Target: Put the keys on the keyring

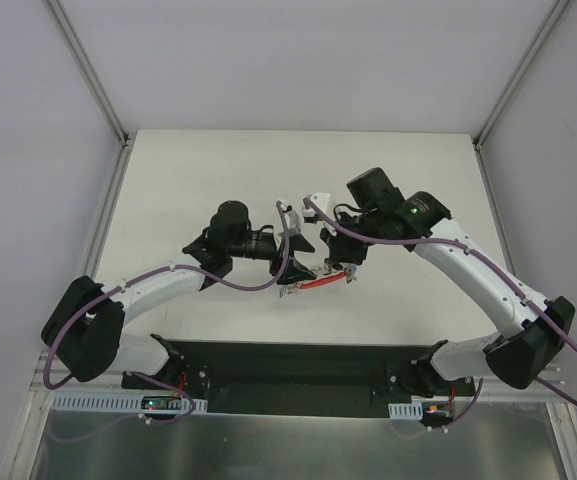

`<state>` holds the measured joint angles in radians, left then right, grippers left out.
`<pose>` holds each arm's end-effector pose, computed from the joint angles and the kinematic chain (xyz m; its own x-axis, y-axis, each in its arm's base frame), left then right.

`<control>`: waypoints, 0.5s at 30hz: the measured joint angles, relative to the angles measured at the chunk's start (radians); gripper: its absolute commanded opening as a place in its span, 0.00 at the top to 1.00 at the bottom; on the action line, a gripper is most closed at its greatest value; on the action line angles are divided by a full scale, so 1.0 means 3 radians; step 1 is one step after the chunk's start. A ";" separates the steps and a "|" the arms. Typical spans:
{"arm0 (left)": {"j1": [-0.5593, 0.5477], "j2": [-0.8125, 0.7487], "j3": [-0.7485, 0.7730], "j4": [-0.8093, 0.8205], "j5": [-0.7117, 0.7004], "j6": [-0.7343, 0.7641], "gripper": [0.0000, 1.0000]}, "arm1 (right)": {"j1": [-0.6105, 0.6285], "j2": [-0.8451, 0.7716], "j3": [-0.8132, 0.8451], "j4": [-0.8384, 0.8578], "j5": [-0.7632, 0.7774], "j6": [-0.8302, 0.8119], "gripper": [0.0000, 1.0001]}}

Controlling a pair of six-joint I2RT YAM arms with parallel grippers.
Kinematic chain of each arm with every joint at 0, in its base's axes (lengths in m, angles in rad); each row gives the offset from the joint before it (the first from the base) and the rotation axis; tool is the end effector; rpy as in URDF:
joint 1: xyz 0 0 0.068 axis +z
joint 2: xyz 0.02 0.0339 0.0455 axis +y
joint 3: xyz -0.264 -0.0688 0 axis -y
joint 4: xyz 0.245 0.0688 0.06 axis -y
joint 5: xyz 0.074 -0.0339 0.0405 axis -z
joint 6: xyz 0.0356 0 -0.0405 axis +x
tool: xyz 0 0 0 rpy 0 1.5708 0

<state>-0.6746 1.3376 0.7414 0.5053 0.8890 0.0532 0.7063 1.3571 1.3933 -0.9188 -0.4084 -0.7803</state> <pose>0.2103 -0.2036 0.2737 -0.0178 0.0571 -0.9982 0.9998 0.0062 -0.0174 0.1996 0.1889 0.3579 0.1364 -0.7323 -0.6672 -0.9731 0.0272 -0.2288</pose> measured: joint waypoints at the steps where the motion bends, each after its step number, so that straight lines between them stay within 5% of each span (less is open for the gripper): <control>1: -0.0003 0.0000 -0.0001 -0.0004 0.0000 -0.0001 0.32 | 0.0011 0.0006 0.0008 -0.0005 0.0000 -0.0008 0.99; 6: -0.0023 0.0014 -0.0023 -0.0010 -0.0020 -0.0037 0.32 | 0.0086 0.0045 0.0048 -0.0022 0.0001 -0.0045 0.99; 15: -0.0126 0.0010 -0.0155 0.0008 -0.0089 -0.0066 0.46 | 0.0197 0.0071 0.0128 -0.0066 0.0005 -0.0060 0.99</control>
<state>-0.7124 1.3407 0.6949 0.5076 0.8623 0.0334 0.7654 1.3785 1.4319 -0.9386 -0.4068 -0.7982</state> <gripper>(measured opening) 0.560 0.021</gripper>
